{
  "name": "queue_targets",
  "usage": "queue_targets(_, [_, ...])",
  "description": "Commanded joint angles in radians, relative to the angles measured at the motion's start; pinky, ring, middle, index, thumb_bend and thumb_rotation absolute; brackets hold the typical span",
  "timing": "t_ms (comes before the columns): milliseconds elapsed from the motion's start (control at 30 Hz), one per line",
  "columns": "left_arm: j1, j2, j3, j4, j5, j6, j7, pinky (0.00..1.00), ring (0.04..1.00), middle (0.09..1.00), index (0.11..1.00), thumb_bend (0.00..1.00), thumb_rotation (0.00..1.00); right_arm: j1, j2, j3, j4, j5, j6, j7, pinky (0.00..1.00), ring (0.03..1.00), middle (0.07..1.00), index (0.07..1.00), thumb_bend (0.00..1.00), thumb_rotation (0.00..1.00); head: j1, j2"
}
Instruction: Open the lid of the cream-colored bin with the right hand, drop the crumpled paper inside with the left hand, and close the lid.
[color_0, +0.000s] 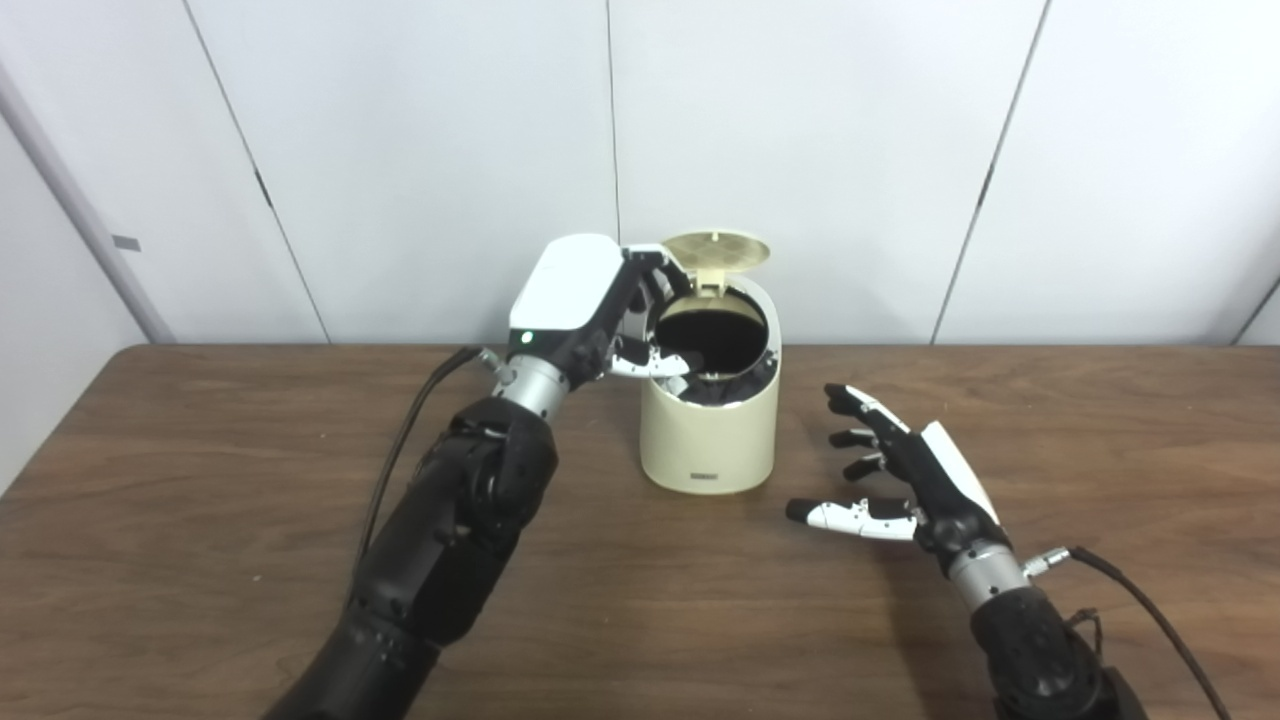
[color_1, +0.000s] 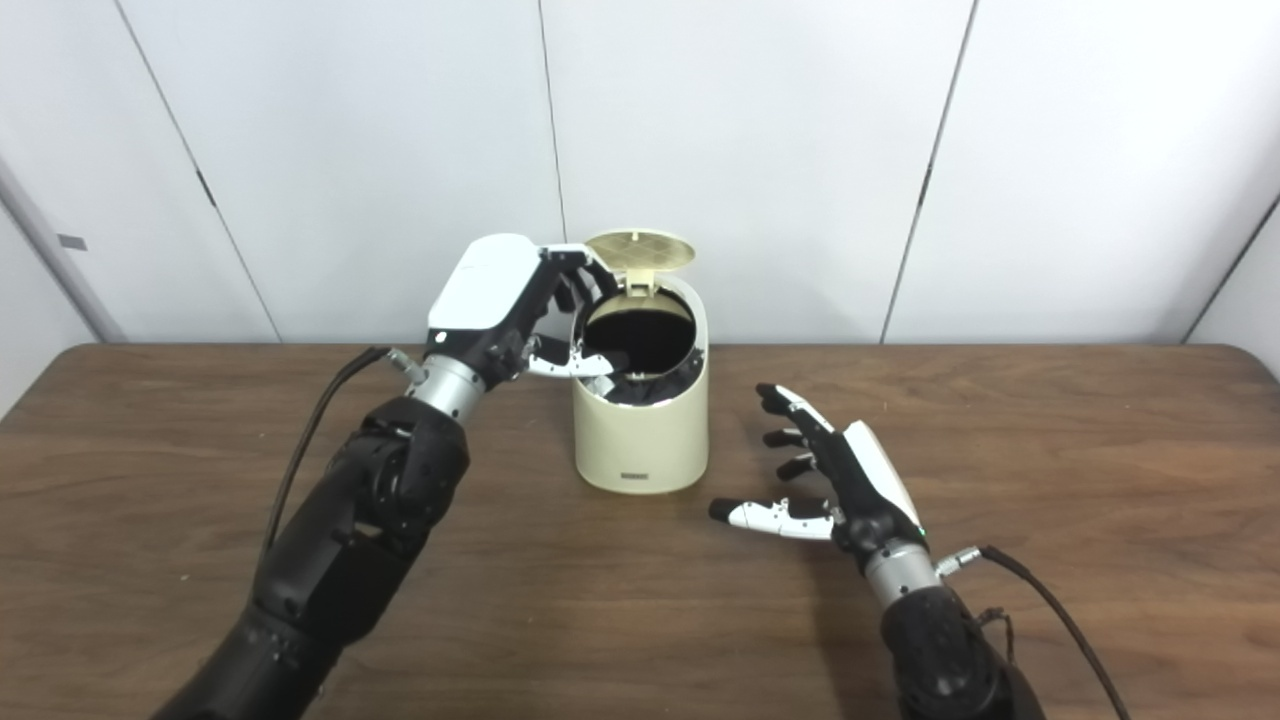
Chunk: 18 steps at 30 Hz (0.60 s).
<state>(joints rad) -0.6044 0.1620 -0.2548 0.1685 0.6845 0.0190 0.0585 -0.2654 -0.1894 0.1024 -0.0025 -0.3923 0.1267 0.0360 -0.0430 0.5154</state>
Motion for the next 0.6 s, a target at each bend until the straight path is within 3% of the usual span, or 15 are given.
queue_targets(0, [0.001, -0.01, 0.033, -0.047, -0.058, -0.015, 0.013, 0.32, 0.418, 0.468, 0.516, 0.53, 0.0, -0.032, 0.002, -0.014, -0.029, 0.003, -0.05, -0.033, 0.61, 0.75, 0.856, 0.852, 0.66, 0.28, -0.001, -0.001])
queue_targets(267, [0.182, -0.063, 0.141, -0.104, -0.208, -0.136, 0.12, 0.32, 0.409, 0.463, 0.518, 0.51, 0.0, -0.054, -0.009, -0.035, -0.034, 0.03, -0.057, -0.035, 0.64, 0.767, 0.862, 0.852, 0.67, 0.33, 0.007, -0.004])
queue_targets(400, [0.24, -0.082, 0.172, -0.076, -0.221, -0.206, 0.183, 0.32, 0.42, 0.472, 0.515, 0.51, 0.0, -0.08, -0.021, -0.048, -0.004, 0.052, -0.097, -0.037, 0.62, 0.752, 0.852, 0.841, 0.66, 0.33, 0.004, -0.014])
queue_targets(567, [0.283, -0.095, 0.193, -0.064, -0.281, -0.21, 0.174, 0.4, 0.526, 0.493, 0.505, 0.51, 0.0, -0.117, -0.045, -0.049, 0.001, 0.05, -0.101, -0.024, 0.63, 0.765, 0.856, 0.85, 0.65, 0.39, 0.006, -0.024])
